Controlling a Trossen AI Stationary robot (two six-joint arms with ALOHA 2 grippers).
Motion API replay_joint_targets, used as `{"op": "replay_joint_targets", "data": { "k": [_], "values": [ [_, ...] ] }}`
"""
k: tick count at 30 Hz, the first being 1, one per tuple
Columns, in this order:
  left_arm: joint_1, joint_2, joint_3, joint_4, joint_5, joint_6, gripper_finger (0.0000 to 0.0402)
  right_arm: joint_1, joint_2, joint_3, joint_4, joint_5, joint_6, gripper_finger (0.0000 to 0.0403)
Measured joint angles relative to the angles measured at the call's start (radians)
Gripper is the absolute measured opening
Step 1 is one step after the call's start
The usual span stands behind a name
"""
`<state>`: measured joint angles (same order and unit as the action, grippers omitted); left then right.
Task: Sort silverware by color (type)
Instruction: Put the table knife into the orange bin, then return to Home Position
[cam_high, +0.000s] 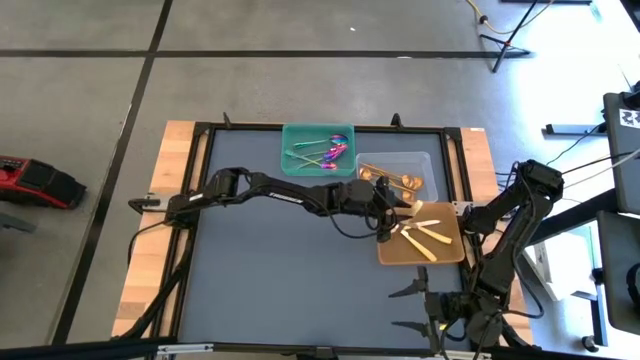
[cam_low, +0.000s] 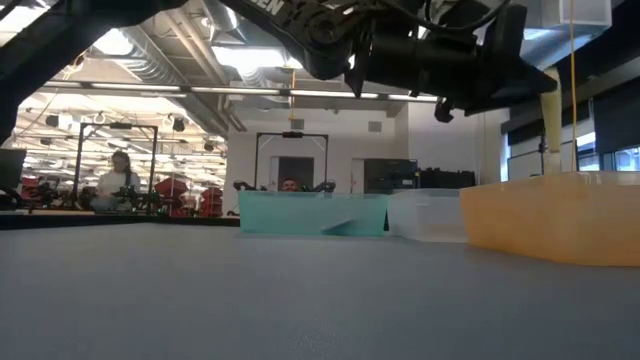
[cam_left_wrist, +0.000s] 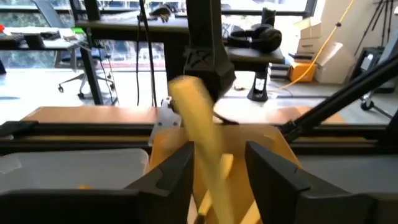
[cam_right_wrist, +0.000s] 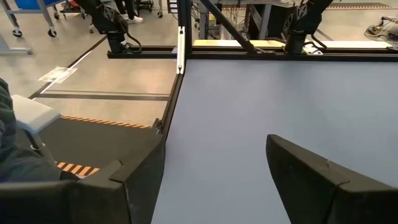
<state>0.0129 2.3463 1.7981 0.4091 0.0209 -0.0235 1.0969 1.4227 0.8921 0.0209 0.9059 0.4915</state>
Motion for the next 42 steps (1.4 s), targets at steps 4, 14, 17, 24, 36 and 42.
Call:
{"op": "replay_joint_targets", "data": {
  "k": [4, 14, 17, 24, 36, 42],
  "values": [
    [-0.002, -0.008, 0.0, -0.038, 0.0, 0.0, 0.0149, 0.002, 0.0, 0.0, -0.004, 0.0, 0.0, 0.0264],
    [-0.045, -0.09, 0.0, -0.161, -0.023, 0.065, 0.0151, 0.002, 0.0, 0.0, -0.003, -0.002, 0.001, 0.0264],
    [-0.069, -0.107, -0.003, -0.183, -0.051, 0.082, 0.0151, 0.002, 0.0, 0.0, -0.003, -0.012, 0.014, 0.0264],
    [-0.136, -0.144, -0.005, -0.255, -0.087, 0.116, 0.0151, 0.002, 0.001, 0.0, -0.023, -0.046, 0.073, 0.0264],
    [-0.248, -0.439, -0.56, 0.043, -0.112, 0.082, 0.0151, -0.005, 0.002, -0.02, -0.025, -0.023, 0.129, 0.0264],
    [-0.299, -0.673, -0.93, 0.236, -0.119, -0.005, 0.0151, -0.094, 0.003, -0.053, -0.031, -0.07, 0.123, 0.0264]
  ]
}}
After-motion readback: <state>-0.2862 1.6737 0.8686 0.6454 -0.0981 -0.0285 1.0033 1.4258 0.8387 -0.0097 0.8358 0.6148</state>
